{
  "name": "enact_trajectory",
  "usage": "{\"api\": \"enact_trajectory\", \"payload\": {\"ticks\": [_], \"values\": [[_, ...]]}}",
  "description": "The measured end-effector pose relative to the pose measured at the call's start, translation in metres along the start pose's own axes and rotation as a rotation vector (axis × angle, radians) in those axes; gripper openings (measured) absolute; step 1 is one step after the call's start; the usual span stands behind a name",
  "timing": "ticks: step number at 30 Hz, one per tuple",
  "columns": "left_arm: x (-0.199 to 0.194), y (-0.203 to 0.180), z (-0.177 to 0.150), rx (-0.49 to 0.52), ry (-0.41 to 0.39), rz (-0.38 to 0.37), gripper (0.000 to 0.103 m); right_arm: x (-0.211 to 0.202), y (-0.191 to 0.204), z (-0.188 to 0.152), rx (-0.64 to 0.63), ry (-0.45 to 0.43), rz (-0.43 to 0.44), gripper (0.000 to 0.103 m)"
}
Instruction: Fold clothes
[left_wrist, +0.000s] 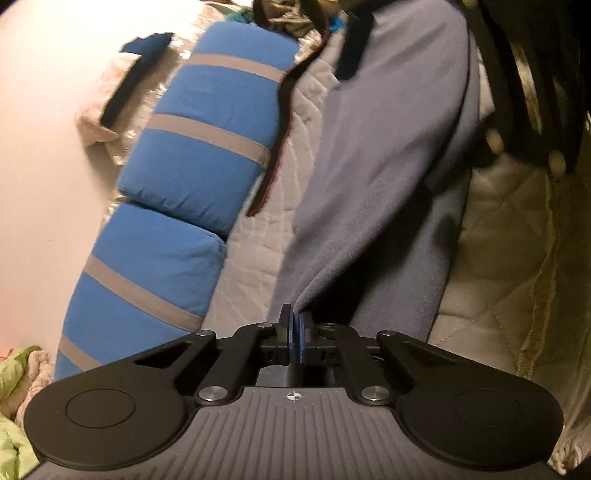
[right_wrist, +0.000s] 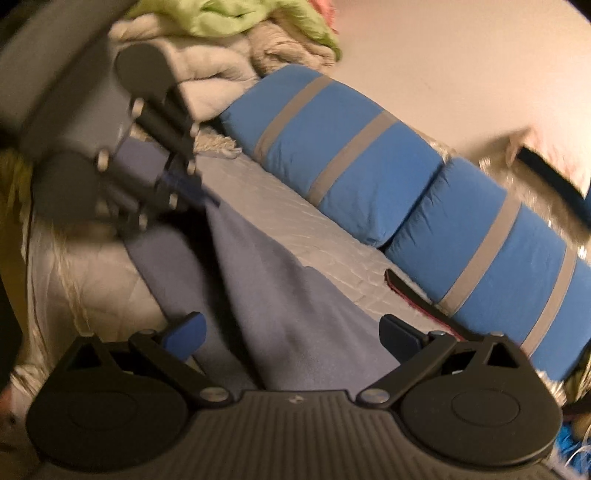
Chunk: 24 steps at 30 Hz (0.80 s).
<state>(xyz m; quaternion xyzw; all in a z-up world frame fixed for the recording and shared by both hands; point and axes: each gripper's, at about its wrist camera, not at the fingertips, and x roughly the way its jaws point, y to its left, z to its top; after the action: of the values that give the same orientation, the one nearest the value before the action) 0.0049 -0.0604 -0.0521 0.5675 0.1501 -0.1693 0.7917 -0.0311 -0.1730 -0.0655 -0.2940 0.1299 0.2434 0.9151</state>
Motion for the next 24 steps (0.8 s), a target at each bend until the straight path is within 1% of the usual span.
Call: {"api": "enact_trajectory", "payload": {"ticks": [3,8,15,20,24], "values": [[-0.010,0.007,-0.003,-0.039,-0.015,-0.009,0.003,0.003,0.011,-0.002,-0.077,0.002,-0.013,0.103],[-0.015,0.003,-0.009,-0.038,0.003,-0.073,0.003,0.005,0.024,-0.005,-0.146,-0.003,-0.024,0.103],[-0.020,0.005,-0.014,-0.068,0.010,-0.125,0.003,0.007,0.025,-0.002,-0.142,-0.017,-0.054,0.103],[-0.019,0.007,-0.017,-0.087,0.020,-0.176,0.003,0.008,0.027,0.000,-0.140,-0.012,-0.029,0.103],[-0.013,-0.001,-0.019,-0.061,0.053,-0.211,0.003,0.011,0.025,0.001,-0.117,0.002,-0.001,0.103]]}}
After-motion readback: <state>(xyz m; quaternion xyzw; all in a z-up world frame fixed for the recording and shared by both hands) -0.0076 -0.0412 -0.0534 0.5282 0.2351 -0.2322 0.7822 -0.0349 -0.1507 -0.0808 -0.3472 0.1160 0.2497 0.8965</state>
